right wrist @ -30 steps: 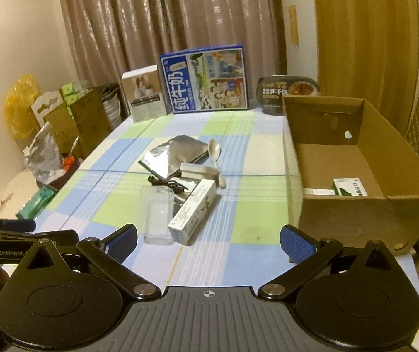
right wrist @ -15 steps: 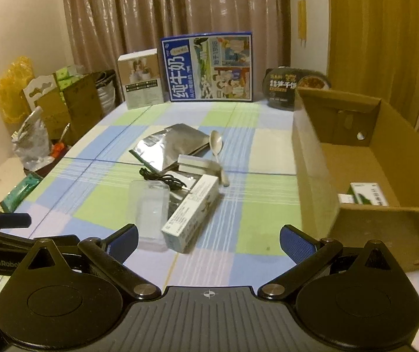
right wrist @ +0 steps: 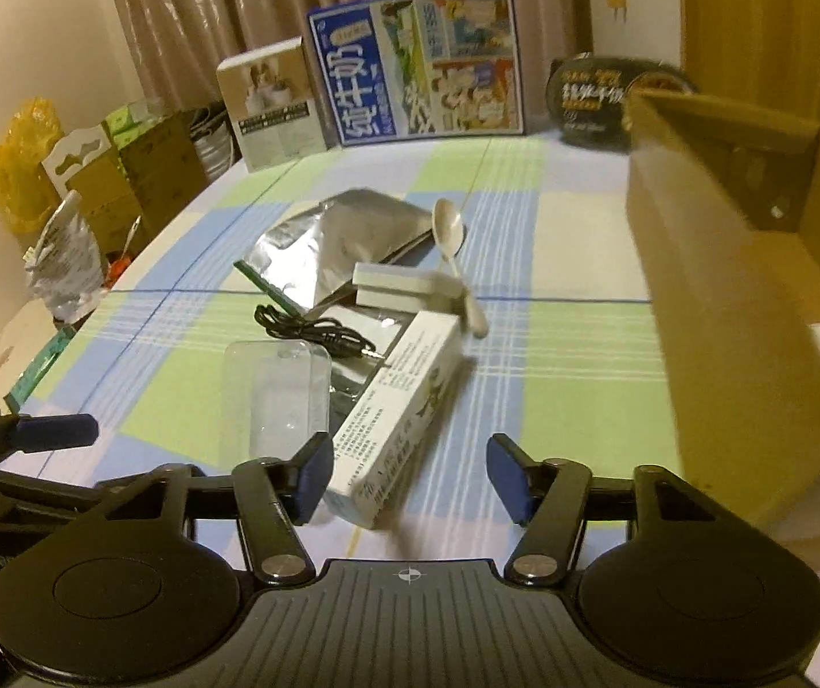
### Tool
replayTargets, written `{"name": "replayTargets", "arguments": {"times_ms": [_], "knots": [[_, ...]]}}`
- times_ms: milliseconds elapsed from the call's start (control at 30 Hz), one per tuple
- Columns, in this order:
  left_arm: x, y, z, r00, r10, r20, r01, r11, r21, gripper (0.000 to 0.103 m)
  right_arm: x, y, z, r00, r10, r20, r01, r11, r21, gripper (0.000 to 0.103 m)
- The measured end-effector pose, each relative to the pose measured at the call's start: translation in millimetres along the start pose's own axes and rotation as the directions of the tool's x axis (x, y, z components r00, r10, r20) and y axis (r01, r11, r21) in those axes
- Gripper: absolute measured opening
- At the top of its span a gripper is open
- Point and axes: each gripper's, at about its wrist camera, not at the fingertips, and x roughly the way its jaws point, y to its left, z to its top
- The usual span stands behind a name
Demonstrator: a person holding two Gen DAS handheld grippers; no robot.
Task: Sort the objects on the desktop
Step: 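Grasp the clear plastic container with the left tool while the right grasps the white cream box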
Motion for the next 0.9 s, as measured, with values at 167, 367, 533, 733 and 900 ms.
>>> {"name": "replayTargets", "arguments": {"times_ms": [167, 367, 533, 733, 900], "knots": [[16, -1, 1, 1.0, 0.001, -0.01, -0.001, 1.0, 0.009, 0.095, 20, -2, 5, 0.999, 0.034, -0.032, -0.032, 0.999, 0.037, 0.056], [28, -1, -3, 1.0, 0.003, -0.016, -0.003, 1.0, 0.028, 0.095, 35, -3, 8, 0.997, 0.046, -0.062, -0.045, 0.999, 0.008, 0.053], [31, -8, -7, 1.0, 0.002, -0.009, -0.002, 0.997, 0.074, 0.095, 30, -10, 7, 0.998, -0.004, -0.059, 0.003, 1.0, -0.026, 0.025], [41, -23, -4, 0.999, -0.033, 0.0, 0.033, 0.995, 0.091, 0.095, 17, -20, 2, 0.998, -0.041, -0.049, 0.04, 0.999, -0.037, 0.023], [52, -37, 3, 0.999, -0.032, 0.026, 0.029, 0.995, 0.092, 0.088, 12, -22, -5, 0.998, -0.056, -0.035, 0.053, 0.997, -0.062, 0.023]]}}
